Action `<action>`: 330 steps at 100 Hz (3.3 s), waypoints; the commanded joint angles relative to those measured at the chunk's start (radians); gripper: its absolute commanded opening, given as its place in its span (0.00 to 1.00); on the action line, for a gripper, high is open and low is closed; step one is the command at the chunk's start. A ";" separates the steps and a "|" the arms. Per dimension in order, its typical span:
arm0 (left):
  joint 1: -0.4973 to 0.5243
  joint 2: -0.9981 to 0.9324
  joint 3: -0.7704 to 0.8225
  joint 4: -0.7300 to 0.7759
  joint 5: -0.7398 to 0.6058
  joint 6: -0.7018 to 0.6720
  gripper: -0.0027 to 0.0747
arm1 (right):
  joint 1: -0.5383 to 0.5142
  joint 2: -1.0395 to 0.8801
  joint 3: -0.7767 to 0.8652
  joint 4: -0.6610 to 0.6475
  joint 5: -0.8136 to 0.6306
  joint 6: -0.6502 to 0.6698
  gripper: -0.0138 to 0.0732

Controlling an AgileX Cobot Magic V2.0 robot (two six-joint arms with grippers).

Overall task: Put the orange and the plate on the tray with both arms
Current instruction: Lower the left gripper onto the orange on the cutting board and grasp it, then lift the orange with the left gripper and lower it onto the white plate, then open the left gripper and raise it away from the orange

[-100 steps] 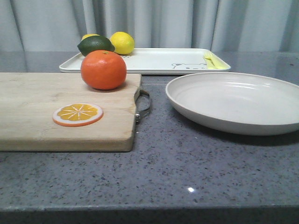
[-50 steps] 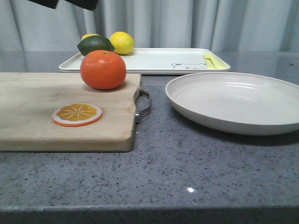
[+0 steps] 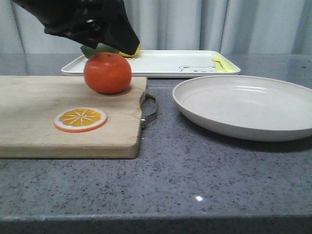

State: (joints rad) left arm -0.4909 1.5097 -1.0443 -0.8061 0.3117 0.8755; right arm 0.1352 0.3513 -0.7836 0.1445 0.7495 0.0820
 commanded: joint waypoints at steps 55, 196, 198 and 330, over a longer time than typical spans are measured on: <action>-0.010 0.048 -0.035 -0.024 -0.054 0.001 0.57 | 0.003 0.019 -0.019 0.004 -0.076 -0.002 0.90; -0.388 0.272 -0.314 -0.035 -0.142 -0.001 0.27 | 0.003 0.019 -0.019 0.004 -0.049 -0.002 0.90; -0.388 0.275 -0.317 -0.035 -0.139 -0.001 0.27 | 0.003 0.019 -0.019 0.004 -0.049 -0.002 0.90; -0.386 -0.052 -0.073 -0.052 -0.380 -0.004 0.74 | 0.003 0.019 -0.019 0.004 -0.001 -0.002 0.90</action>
State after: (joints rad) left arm -0.8714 1.5641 -1.1554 -0.8445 0.0371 0.8755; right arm 0.1352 0.3513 -0.7819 0.1445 0.8062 0.0820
